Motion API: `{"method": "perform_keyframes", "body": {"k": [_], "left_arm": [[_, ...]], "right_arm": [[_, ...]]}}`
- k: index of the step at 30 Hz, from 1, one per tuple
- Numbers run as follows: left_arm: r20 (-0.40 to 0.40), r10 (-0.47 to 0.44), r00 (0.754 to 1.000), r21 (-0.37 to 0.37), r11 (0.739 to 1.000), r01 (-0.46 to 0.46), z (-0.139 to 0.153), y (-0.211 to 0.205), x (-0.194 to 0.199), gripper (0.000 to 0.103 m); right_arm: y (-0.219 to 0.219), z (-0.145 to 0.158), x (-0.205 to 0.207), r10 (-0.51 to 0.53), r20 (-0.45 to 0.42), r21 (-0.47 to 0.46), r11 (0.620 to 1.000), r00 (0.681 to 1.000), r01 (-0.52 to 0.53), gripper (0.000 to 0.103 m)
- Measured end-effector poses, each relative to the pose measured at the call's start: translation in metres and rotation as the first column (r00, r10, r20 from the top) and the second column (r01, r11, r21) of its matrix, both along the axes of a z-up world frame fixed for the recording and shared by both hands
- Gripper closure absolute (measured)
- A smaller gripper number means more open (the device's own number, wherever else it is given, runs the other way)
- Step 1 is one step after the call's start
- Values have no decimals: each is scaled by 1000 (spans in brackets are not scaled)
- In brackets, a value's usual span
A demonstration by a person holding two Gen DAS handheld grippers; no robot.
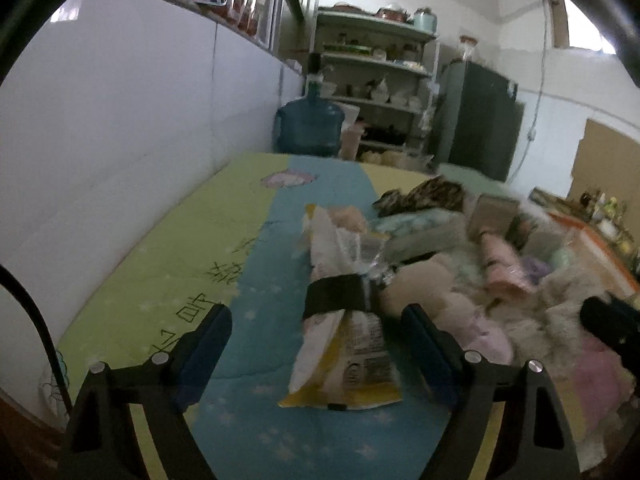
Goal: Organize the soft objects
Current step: 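Grasp the wrapped snack bag with the left gripper while the right gripper grasps a white plush, then carry the snack bag and white plush over the cardboard tray with both grippers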
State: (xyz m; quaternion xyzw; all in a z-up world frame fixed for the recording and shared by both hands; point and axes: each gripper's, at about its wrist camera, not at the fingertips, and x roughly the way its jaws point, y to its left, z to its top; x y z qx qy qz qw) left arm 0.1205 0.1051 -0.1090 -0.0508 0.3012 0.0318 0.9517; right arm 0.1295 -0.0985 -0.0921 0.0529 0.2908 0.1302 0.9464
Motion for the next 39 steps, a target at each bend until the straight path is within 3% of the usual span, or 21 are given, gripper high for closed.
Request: {"method": "perform_keyframes", "body": {"k": [6, 10, 13, 15, 27, 39], "left_arm": [[-28, -12, 1000, -75, 997, 10, -11, 7, 5, 27], [-15, -33, 999, -84, 996, 32, -12, 9, 5, 35], [-1, -68, 998, -114, 991, 68, -11, 8, 3, 57], [3, -70, 998, -108, 992, 70, -11, 6, 1, 59], [28, -20, 999, -114, 993, 23, -1, 12, -10, 61], [132, -37, 991, -81, 996, 48, 38, -1, -31, 61]], "right_arm": [[4, -7, 7, 14, -60, -1, 1000, 998, -14, 24], [6, -7, 5, 18, -58, -6, 1000, 998, -19, 63], [5, -8, 3, 50, -63, 24, 999, 997, -48, 79], [5, -8, 1, 60, -59, 33, 998, 996, -58, 83], [2, 10, -14, 82, 18, 56, 995, 996, -83, 90], [-6, 38, -25, 104, 107, 51, 993, 989, -110, 94]]}}
